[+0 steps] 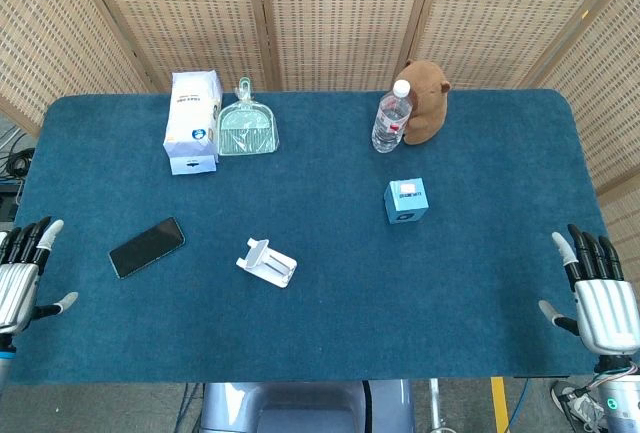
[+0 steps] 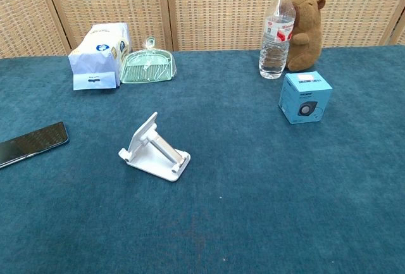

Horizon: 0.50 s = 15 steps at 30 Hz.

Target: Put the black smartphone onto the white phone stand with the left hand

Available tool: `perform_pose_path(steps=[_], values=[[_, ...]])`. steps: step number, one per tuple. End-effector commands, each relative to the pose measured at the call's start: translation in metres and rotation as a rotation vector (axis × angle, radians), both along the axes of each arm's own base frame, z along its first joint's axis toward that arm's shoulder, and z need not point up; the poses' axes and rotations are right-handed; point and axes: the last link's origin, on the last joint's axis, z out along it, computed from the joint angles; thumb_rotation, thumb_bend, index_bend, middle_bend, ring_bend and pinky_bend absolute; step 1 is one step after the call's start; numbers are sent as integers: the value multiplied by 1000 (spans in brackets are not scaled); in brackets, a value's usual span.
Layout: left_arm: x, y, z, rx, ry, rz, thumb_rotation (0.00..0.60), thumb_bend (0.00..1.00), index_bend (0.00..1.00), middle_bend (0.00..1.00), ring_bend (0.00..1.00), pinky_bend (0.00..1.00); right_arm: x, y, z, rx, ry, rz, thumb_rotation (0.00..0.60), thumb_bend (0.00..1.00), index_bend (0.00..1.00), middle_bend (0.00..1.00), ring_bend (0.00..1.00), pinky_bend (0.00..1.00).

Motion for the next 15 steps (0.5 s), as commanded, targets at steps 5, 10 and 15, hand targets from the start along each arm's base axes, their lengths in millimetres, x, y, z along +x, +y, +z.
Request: perform_pose_path(steps=[5, 10, 15], values=[[0, 53, -28, -288, -309, 146, 600, 840, 0, 0, 0, 0, -2, 2, 4, -1, -22, 2, 600, 0, 0, 0, 0, 0], [-1, 71, -37, -347, -350, 170, 600, 998, 0, 0, 0, 0, -2, 3, 7, -3, -36, 8, 600, 0, 0, 0, 0, 0], [-1, 100, -54, -373, -420, 197, 600, 1000, 0, 0, 0, 0, -4, 2, 12, -10, -57, 4, 600, 0, 0, 0, 0, 0]])
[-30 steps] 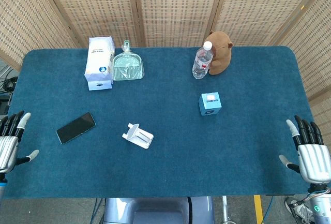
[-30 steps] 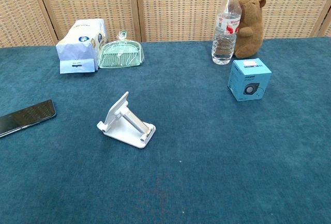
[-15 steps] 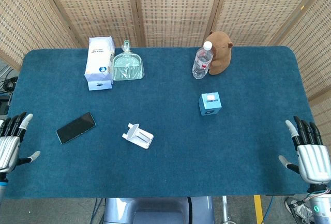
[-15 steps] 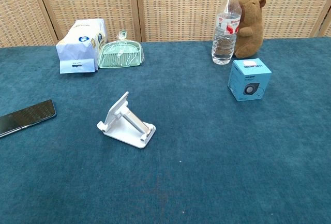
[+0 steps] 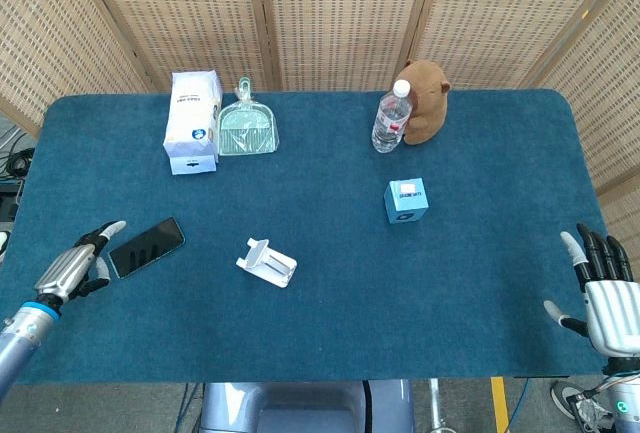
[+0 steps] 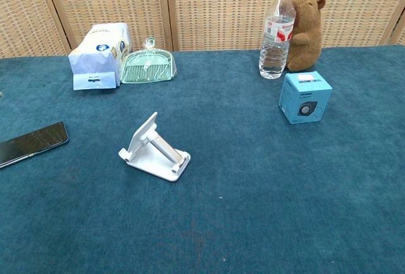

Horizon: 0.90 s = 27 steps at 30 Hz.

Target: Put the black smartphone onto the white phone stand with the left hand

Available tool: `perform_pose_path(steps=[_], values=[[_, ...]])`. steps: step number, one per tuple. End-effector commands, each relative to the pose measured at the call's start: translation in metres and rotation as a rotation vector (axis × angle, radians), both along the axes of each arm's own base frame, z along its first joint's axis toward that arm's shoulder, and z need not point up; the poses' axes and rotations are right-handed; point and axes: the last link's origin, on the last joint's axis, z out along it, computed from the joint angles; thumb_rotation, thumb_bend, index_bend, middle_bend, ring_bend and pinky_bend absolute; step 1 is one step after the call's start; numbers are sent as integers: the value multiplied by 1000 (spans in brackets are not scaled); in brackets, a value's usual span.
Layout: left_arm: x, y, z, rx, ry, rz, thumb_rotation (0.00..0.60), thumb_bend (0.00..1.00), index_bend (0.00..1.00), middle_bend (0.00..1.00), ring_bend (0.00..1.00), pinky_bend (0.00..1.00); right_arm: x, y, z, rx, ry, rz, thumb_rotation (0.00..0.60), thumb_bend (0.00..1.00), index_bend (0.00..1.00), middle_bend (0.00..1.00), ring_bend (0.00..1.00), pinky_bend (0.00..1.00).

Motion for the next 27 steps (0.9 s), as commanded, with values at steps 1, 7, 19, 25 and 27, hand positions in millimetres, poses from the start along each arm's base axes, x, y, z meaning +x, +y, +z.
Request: perform_pose_path(steps=[1, 7, 19, 25, 27], values=[[2, 34, -15, -8, -52, 29, 600, 1000, 0, 0, 0, 0, -2, -1, 4, -6, -10, -6, 600, 0, 0, 0, 0, 0], [2, 46, -29, -27, -55, 36, 600, 1000, 0, 0, 0, 0, -4, -2, 6, -8, -19, -16, 600, 0, 0, 0, 0, 0], [15, 63, -63, -80, -134, 55, 600, 1000, 0, 0, 0, 0, -7, -3, 11, -6, -37, -25, 600, 0, 0, 0, 0, 0], [21, 65, -75, -111, -159, 48, 600, 1000, 0, 0, 0, 0, -7, -3, 12, -7, -42, -23, 600, 0, 0, 0, 0, 0], [23, 63, -77, -123, -165, 45, 600, 1000, 0, 0, 0, 0, -7, -3, 12, -7, -43, -24, 600, 0, 0, 0, 0, 0]])
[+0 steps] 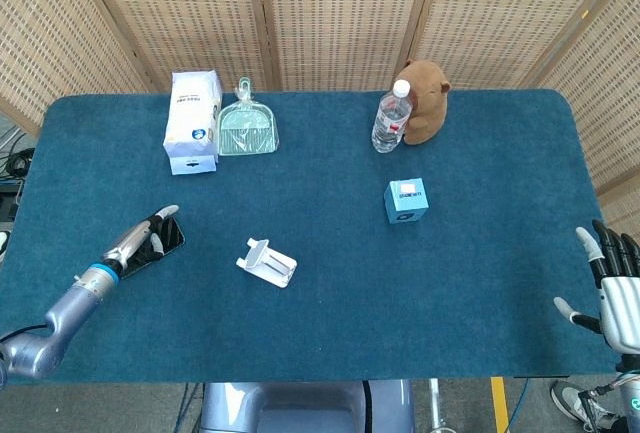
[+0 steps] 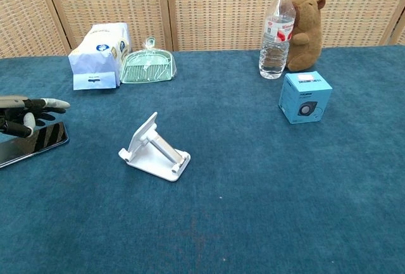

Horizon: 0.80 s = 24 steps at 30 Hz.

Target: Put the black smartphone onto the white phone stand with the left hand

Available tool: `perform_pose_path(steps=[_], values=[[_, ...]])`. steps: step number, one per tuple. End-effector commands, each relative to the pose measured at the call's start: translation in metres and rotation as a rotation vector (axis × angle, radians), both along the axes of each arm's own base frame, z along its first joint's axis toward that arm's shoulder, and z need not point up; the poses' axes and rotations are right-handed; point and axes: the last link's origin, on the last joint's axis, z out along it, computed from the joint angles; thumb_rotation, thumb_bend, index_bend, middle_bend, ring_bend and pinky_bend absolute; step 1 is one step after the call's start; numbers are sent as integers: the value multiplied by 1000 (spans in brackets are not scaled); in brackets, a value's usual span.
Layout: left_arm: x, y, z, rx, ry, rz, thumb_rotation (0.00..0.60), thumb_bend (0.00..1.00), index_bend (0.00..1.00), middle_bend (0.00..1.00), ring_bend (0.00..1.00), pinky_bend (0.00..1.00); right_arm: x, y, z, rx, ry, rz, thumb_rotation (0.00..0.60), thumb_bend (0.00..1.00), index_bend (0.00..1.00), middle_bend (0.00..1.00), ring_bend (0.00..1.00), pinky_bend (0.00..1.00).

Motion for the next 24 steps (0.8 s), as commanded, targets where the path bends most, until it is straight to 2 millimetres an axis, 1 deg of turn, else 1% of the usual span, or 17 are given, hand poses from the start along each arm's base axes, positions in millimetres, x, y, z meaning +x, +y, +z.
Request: perform_pose_path(steps=[1, 4, 11, 16, 17, 19, 20, 21, 23, 24], values=[[4, -2, -4, -22, -8, -8, 600, 1000, 0, 0, 0, 0, 0, 0, 0, -1, -2, -1, 600, 0, 0, 0, 0, 0], [13, -8, -11, -60, -30, -30, 600, 1000, 0, 0, 0, 0, -1, 0, 2, -3, -6, -3, 600, 0, 0, 0, 0, 0], [28, -23, -17, -107, -67, -94, 600, 1000, 0, 0, 0, 0, -1, 0, 2, -3, -9, -4, 600, 0, 0, 0, 0, 0], [41, -37, -19, -159, -100, -134, 600, 998, 0, 0, 0, 0, -1, 0, 2, -2, -13, -5, 600, 0, 0, 0, 0, 0], [46, -44, -20, -183, -105, -159, 600, 973, 0, 0, 0, 0, -1, 0, 2, -2, -14, -6, 600, 0, 0, 0, 0, 0], [47, -50, -12, -169, -95, -207, 600, 820, 0, 0, 0, 0, -2, 0, 3, -2, -15, -6, 600, 0, 0, 0, 0, 0], [45, -50, -8, -145, -79, -235, 600, 635, 0, 0, 0, 0, -2, 0, 3, -3, -15, -6, 600, 0, 0, 0, 0, 0], [36, -44, 6, -52, 70, -372, 600, 441, 0, 0, 0, 0, -1, 1, 3, -3, -16, -5, 600, 0, 0, 0, 0, 0], [31, -48, 8, 14, 152, -421, 600, 191, 0, 0, 0, 0, -1, 1, 3, -3, -17, -5, 600, 0, 0, 0, 0, 0], [29, -49, 9, 32, 183, -434, 600, 129, 0, 0, 0, 0, -1, 1, 3, -3, -17, -5, 600, 0, 0, 0, 0, 0]])
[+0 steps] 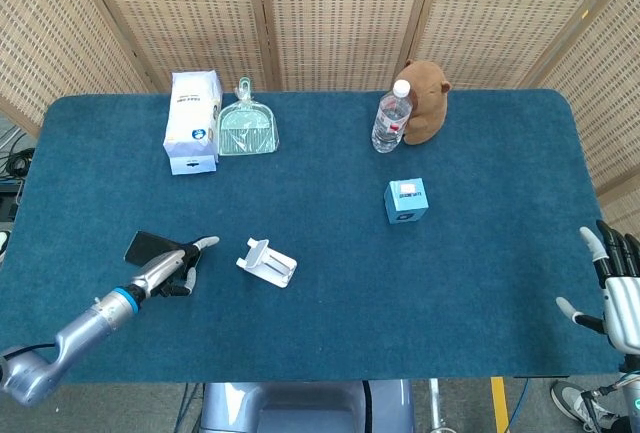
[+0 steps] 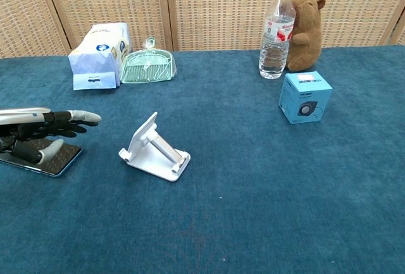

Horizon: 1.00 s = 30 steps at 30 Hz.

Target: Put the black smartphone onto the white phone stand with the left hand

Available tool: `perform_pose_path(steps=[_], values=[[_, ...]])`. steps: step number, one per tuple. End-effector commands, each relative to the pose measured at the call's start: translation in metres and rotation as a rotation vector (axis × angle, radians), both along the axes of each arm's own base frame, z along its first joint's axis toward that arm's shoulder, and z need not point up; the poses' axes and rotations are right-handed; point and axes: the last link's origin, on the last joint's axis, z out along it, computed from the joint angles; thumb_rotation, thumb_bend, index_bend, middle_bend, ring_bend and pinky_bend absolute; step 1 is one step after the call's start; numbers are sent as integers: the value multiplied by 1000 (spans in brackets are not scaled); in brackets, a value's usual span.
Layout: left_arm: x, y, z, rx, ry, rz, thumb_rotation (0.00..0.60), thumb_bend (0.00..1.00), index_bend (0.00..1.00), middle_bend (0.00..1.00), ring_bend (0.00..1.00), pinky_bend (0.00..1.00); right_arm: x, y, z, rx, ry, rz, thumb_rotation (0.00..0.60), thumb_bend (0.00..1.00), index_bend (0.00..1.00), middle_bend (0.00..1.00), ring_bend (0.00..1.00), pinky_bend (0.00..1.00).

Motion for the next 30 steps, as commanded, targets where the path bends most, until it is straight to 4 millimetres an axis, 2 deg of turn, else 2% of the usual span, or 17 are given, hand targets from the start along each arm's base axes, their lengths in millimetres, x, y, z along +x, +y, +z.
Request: perform_pose_path(steps=[1, 5, 11, 21, 30], values=[[-18, -5, 19, 212, 252, -212, 600, 110, 0, 0, 0, 0, 0, 0, 0, 1, 0, 0, 600, 0, 0, 0, 0, 0], [-32, -5, 20, 219, 375, -212, 600, 103, 0, 0, 0, 0, 0, 0, 0, -1, -3, 0, 600, 0, 0, 0, 0, 0], [-42, -2, 14, 214, 434, -195, 600, 120, 38, 8, 0, 0, 0, 0, 0, 1, -3, -3, 600, 0, 0, 0, 0, 0], [-43, 7, 7, 232, 461, -207, 600, 143, 142, 87, 77, 52, -1, -1, -2, 5, 0, -7, 600, 0, 0, 0, 0, 0], [-40, 10, -4, 227, 484, -221, 600, 132, 153, 95, 83, 68, -1, -2, -1, 4, -7, -10, 600, 0, 0, 0, 0, 0]])
